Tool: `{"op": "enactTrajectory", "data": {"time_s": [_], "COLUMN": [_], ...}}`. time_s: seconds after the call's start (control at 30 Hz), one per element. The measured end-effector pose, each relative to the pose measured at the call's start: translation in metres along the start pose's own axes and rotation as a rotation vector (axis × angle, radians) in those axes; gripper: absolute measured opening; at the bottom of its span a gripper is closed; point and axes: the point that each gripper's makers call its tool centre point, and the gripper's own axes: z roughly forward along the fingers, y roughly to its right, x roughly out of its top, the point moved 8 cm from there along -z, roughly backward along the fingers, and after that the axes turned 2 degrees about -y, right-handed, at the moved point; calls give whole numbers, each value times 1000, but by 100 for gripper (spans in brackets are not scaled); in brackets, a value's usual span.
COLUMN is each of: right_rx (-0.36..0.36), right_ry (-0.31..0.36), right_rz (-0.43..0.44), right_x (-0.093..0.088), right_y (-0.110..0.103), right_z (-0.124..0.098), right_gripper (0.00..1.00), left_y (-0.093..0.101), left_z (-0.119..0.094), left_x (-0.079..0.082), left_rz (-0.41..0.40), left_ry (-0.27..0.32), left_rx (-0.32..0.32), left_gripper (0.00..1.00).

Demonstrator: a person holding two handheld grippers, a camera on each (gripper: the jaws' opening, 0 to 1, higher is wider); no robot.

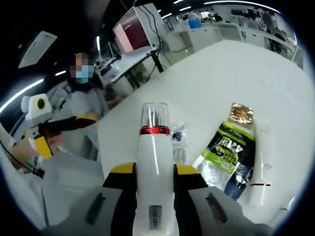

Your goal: Arrange the skincare products in the storage area until every visible bottle or jar stands upright without overlapping.

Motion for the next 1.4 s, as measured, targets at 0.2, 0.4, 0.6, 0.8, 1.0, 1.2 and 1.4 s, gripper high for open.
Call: {"op": "enactTrajectory", "data": {"time_s": [0.2, 0.4, 0.6, 0.8, 1.0, 1.2, 1.4], "right_rx": [10, 19, 27, 38, 6, -61, -73], "right_ry": [44, 91, 128, 180, 221, 251, 309], "right_rz": [-3, -13, -46, -59, -106, -208, -245], "right_x": [2, 7, 11, 15, 15, 13, 14], "right_y": [-16, -29, -49, -62, -76, -91, -104], "right_z": [-9, -15, -23, -30, -40, -46, -53], "right_gripper": [27, 27, 27, 27, 27, 27, 27], "left_y": [9, 12, 19, 19, 31, 45, 64], "left_z": [3, 3, 3, 2, 5, 12, 17], "left_x": [4, 8, 14, 15, 14, 15, 22], "left_rz": [-10, -64, -144, -210, -238, -305, -329], "left_ry": [-4, 10, 50, 55, 25, 12, 64], "left_rx": [-7, 3, -8, -7, -5, -10, -46], "left_gripper": [75, 79, 80, 79, 77, 77, 65]}}
